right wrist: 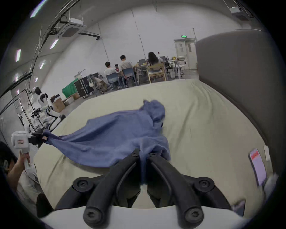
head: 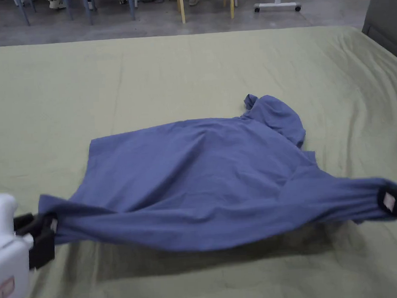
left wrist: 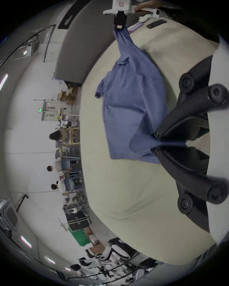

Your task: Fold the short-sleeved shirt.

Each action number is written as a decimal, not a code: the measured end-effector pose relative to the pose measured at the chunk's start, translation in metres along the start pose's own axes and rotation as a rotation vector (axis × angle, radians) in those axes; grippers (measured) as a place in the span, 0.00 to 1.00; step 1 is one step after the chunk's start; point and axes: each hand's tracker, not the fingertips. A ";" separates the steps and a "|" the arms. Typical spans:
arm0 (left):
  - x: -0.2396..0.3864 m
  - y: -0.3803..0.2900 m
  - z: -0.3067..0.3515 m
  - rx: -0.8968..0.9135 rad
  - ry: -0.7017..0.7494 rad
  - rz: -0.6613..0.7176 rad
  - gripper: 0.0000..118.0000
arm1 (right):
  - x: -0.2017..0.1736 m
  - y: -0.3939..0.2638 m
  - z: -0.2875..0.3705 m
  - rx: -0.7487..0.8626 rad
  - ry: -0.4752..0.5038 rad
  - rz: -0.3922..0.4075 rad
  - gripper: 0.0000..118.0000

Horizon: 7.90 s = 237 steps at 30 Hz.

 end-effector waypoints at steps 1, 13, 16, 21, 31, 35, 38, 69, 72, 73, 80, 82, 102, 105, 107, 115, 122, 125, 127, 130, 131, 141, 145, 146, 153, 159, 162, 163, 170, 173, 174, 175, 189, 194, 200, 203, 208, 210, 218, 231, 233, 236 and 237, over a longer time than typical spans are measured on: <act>0.004 -0.012 0.011 -0.006 0.019 -0.021 0.03 | 0.000 -0.015 0.012 -0.016 -0.036 -0.004 0.05; 0.004 -0.123 -0.010 -0.315 0.064 0.037 0.03 | 0.021 -0.122 0.034 -0.234 -0.121 -0.052 0.05; 0.009 -0.124 -0.014 -0.335 0.062 0.036 0.03 | 0.021 -0.122 0.026 -0.265 -0.123 -0.054 0.05; -0.008 -0.130 0.006 -0.410 0.026 0.169 0.69 | 0.006 -0.105 0.036 -0.355 -0.166 -0.004 0.95; 0.032 -0.102 0.172 -0.035 0.140 0.149 0.29 | -0.076 -0.088 0.128 -0.183 -0.131 0.052 0.74; 0.027 -0.091 0.170 -0.100 0.086 0.201 0.00 | -0.085 -0.093 0.130 -0.166 -0.130 0.063 0.02; 0.022 -0.085 0.158 -0.078 0.102 0.191 0.00 | -0.081 -0.094 0.130 -0.167 -0.124 0.067 0.02; 0.008 -0.104 0.004 -0.270 -0.010 0.266 0.01 | 0.000 -0.118 -0.014 -0.406 -0.246 -0.085 0.08; 0.009 -0.103 0.005 -0.265 0.000 0.269 0.01 | -0.013 -0.112 -0.003 -0.335 -0.176 -0.105 0.08; 0.010 -0.099 0.007 -0.265 0.003 0.269 0.01 | -0.030 -0.099 0.007 -0.333 -0.174 -0.059 0.08; -0.002 -0.013 -0.027 -0.228 0.044 0.204 0.01 | -0.035 -0.019 -0.027 -0.248 -0.115 -0.064 0.08; -0.004 0.013 -0.060 -0.230 0.056 0.168 0.01 | -0.034 0.003 -0.058 -0.237 -0.112 -0.036 0.08; -0.040 0.024 -0.189 -0.366 0.065 0.242 0.69 | -0.014 0.031 -0.195 -0.370 -0.120 0.018 1.00; -0.045 0.014 -0.139 -0.246 0.085 0.209 0.69 | -0.020 0.037 -0.145 -0.291 -0.093 0.000 1.00; -0.033 0.009 -0.089 -0.168 0.097 0.200 0.69 | -0.033 0.034 -0.099 -0.222 -0.060 -0.012 1.00; 0.014 -0.050 0.089 0.057 0.080 0.213 0.01 | -0.087 -0.022 0.049 0.010 -0.082 0.191 0.18; 0.059 -0.062 0.100 -0.011 0.089 0.100 0.00 | -0.101 -0.058 0.077 -0.035 -0.044 0.096 0.03; 0.054 -0.058 0.077 -0.021 0.082 0.113 0.00 | -0.101 -0.056 0.078 -0.040 -0.036 0.084 0.03; 0.044 -0.050 0.052 -0.039 0.035 0.186 0.00 | -0.102 -0.054 0.080 -0.039 -0.018 0.070 0.03; 0.017 -0.052 -0.014 -0.159 0.006 0.271 0.66 | -0.103 -0.053 0.080 -0.037 -0.012 0.074 0.03; 0.012 -0.054 -0.032 -0.163 0.014 0.275 0.68 | -0.103 -0.052 0.079 -0.042 -0.014 0.083 0.03; -0.012 -0.060 -0.132 -0.271 0.008 0.168 0.01 | -0.094 -0.059 0.049 -0.120 -0.047 0.095 0.03; -0.008 -0.042 -0.121 -0.251 -0.077 0.163 0.01 | -0.094 -0.066 0.030 -0.175 -0.030 0.080 0.03; -0.007 -0.040 -0.122 -0.229 -0.036 0.135 0.02 | -0.094 -0.067 0.026 -0.181 -0.018 0.075 0.03; -0.008 -0.016 -0.100 -0.205 -0.052 0.151 0.01 | -0.066 -0.050 -0.026 -0.246 0.006 -0.034 1.00; -0.015 -0.018 -0.110 -0.206 -0.053 0.156 0.01 | -0.021 -0.012 -0.103 -0.270 -0.101 -0.110 1.00; -0.016 -0.018 -0.116 -0.214 -0.058 0.170 0.01 | 0.002 -0.017 -0.155 -0.349 -0.223 -0.130 0.92; -0.010 -0.020 -0.116 -0.216 -0.056 0.169 0.01 | 0.005 -0.018 -0.168 -0.377 -0.230 -0.136 0.78; -0.016 -0.023 -0.112 -0.201 -0.065 0.190 0.01 | -0.002 -0.016 -0.164 -0.348 -0.115 -0.070 0.20; -0.025 -0.021 -0.106 -0.197 -0.084 0.207 0.01 | -0.002 -0.015 -0.150 -0.339 -0.089 -0.046 0.20; -0.027 -0.020 -0.101 -0.195 -0.083 0.208 0.01 | -0.007 -0.007 -0.136 -0.323 -0.079 -0.079 0.20; -0.028 -0.018 -0.098 -0.189 -0.084 0.208 0.01 | -0.007 -0.004 -0.125 -0.302 -0.062 -0.101 0.20; -0.006 -0.082 -0.010 -0.241 -0.094 0.154 0.01 | -0.011 -0.042 -0.010 -0.380 -0.034 -0.011 0.20; 0.003 -0.117 -0.026 -0.334 -0.082 0.208 0.01 | 0.006 -0.076 -0.028 -0.433 -0.040 -0.036 0.20; -0.006 -0.117 -0.026 -0.399 -0.084 0.281 0.65 | -0.007 -0.069 -0.023 -0.444 -0.066 -0.007 0.98; -0.012 -0.105 -0.001 -0.357 -0.033 0.249 0.65 | -0.015 -0.061 0.003 -0.392 -0.054 0.003 0.98; -0.017 -0.054 0.079 -0.105 -0.079 0.286 0.65 | -0.057 -0.030 0.077 -0.167 -0.089 0.098 0.98; -0.014 -0.030 0.115 0.055 -0.142 0.293 0.64 | -0.072 -0.019 0.110 -0.021 -0.102 0.158 0.97; 0.026 0.043 0.151 0.268 -0.024 0.107 0.00 | -0.103 0.001 0.139 0.103 -0.035 0.193 0.02; -0.011 0.110 -0.207 -0.303 0.010 0.098 0.75 | -0.079 0.008 0.084 0.007 -0.040 0.171 0.02; -0.015 0.097 -0.253 -0.398 -0.003 0.109 0.75 | -0.073 0.006 0.074 -0.022 -0.059 0.171 0.02; -0.013 0.076 -0.295 -0.479 0.043 0.065 0.75 | -0.066 0.002 0.059 -0.062 -0.085 0.181 0.02; -0.013 0.073 -0.303 -0.495 0.061 0.047 0.75 | -0.064 0.000 0.056 -0.074 -0.093 0.182 0.02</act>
